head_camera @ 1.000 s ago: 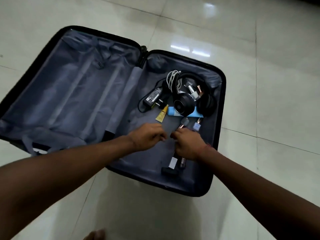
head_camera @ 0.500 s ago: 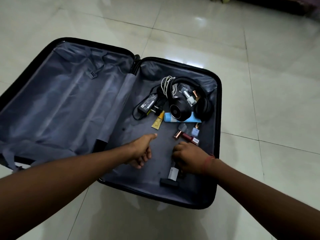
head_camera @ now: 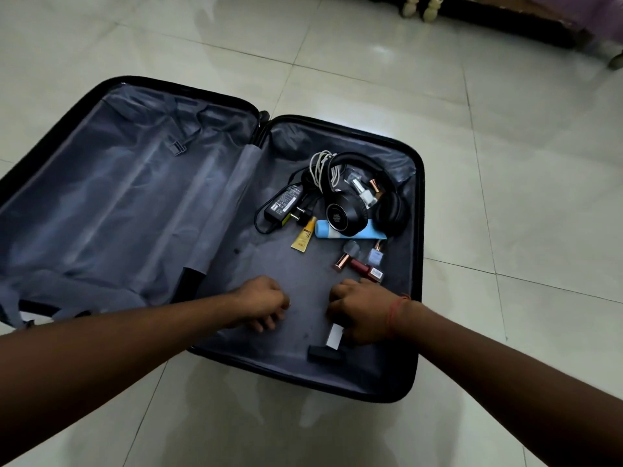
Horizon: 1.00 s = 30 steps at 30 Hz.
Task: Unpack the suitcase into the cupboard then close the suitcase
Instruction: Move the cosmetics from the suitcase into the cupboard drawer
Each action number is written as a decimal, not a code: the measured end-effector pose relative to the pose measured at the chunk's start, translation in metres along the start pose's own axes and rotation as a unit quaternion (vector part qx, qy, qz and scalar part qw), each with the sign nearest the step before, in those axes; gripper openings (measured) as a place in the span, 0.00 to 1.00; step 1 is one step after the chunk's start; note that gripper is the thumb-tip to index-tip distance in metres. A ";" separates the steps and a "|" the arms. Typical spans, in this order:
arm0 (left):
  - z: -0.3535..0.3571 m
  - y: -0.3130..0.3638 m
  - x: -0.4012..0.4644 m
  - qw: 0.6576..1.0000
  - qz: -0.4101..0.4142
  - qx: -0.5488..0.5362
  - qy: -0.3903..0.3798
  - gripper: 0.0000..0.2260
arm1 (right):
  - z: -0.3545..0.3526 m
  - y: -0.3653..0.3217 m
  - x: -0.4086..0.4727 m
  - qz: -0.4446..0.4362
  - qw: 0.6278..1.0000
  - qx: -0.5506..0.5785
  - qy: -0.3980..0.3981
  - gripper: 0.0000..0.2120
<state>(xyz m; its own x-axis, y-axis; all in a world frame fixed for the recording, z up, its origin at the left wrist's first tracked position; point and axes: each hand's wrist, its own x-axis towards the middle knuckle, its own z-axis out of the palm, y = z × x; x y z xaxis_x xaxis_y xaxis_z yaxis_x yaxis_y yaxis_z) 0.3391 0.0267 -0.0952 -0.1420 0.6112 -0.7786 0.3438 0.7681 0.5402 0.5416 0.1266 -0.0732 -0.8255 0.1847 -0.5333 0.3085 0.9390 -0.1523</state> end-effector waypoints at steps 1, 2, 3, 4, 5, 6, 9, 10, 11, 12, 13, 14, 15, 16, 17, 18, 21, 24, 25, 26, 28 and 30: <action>-0.001 -0.001 0.000 1.000 0.000 0.009 -0.001 0.05 | 0.000 -0.003 0.001 -0.003 1.000 -0.005 -0.008 0.19; -0.002 -0.002 0.000 1.000 0.000 0.017 -0.003 0.05 | 0.000 -0.007 0.002 -0.006 1.000 -0.010 -0.016 0.20; -0.004 -0.001 0.000 1.000 0.001 0.022 -0.005 0.06 | 0.000 -0.010 0.003 -0.009 1.000 -0.016 -0.020 0.20; -0.005 -0.001 0.000 1.000 0.002 0.025 -0.006 0.06 | -0.001 -0.012 0.004 -0.013 0.999 -0.019 -0.022 0.20; -0.006 -0.001 0.000 1.000 0.002 0.027 -0.007 0.06 | -0.002 -0.013 0.005 -0.017 0.999 -0.020 -0.024 0.20; -0.006 0.000 0.000 1.000 0.003 0.029 -0.008 0.06 | -0.004 -0.013 0.006 -0.021 0.999 -0.018 -0.034 0.20; -0.003 0.000 -0.002 0.999 0.015 0.045 -0.013 0.06 | -0.008 -0.011 0.005 -0.042 0.997 -0.014 -0.057 0.22; -0.002 -0.001 -0.003 0.998 0.019 0.052 -0.015 0.06 | -0.008 -0.011 0.005 -0.050 0.997 -0.019 -0.058 0.23; 0.001 -0.002 -0.004 0.998 0.021 0.057 -0.020 0.06 | -0.007 -0.011 0.004 -0.057 0.996 -0.022 -0.058 0.23; 0.003 -0.002 -0.005 0.998 0.024 0.061 -0.025 0.06 | -0.006 -0.011 0.004 -0.060 0.996 -0.025 -0.059 0.23; 0.005 -0.002 -0.006 0.997 0.027 0.064 -0.029 0.06 | -0.005 -0.010 0.003 -0.062 0.996 -0.030 -0.059 0.22; 0.006 -0.002 -0.006 0.997 0.029 0.066 -0.031 0.06 | -0.004 -0.010 0.004 -0.060 0.996 -0.037 -0.061 0.21; 0.007 -0.001 -0.006 0.997 0.030 0.067 -0.032 0.06 | -0.002 -0.009 0.005 -0.056 0.996 -0.042 -0.060 0.19; 0.007 0.000 -0.006 0.997 0.032 0.066 -0.031 0.06 | -0.001 -0.008 0.005 -0.049 0.996 -0.043 -0.055 0.17; 0.006 0.001 -0.006 0.997 0.034 0.064 -0.027 0.06 | 0.002 -0.006 0.005 -0.036 0.998 -0.038 -0.044 0.16; 0.006 0.002 -0.006 0.997 0.036 0.062 -0.023 0.07 | 0.005 -0.004 0.006 -0.020 0.999 -0.029 -0.036 0.15; 0.004 0.001 -0.006 0.997 0.042 0.058 -0.017 0.07 | 0.010 0.000 0.006 0.022 0.999 0.025 -0.002 0.13; 0.005 -0.002 -0.006 0.999 0.038 0.020 -0.021 0.07 | 0.008 0.003 0.006 0.072 0.991 0.102 0.038 0.06; 0.006 -0.002 -0.006 0.999 0.036 -0.007 -0.020 0.07 | 0.007 0.002 0.006 0.100 0.981 0.152 0.065 0.07; 0.006 0.000 -0.006 0.998 0.034 -0.046 -0.016 0.07 | 0.003 0.001 0.007 0.140 0.959 0.225 0.100 0.09; 0.008 0.007 -0.009 0.986 0.028 -0.163 -0.010 0.10 | -0.006 -0.005 0.009 0.217 0.863 0.417 0.187 0.12; 0.007 0.017 -0.013 0.961 0.027 -0.275 -0.016 0.17 | -0.016 -0.013 0.015 0.239 0.756 0.563 0.235 0.11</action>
<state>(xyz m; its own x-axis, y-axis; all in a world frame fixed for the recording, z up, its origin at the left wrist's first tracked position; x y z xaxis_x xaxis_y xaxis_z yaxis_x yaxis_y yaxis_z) 0.3534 0.0304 -0.0785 -0.1059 0.6532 -0.7497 -0.1943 0.7258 0.6598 0.5179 0.1220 -0.0659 -0.4883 0.7550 -0.4376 0.6127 -0.0605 -0.7880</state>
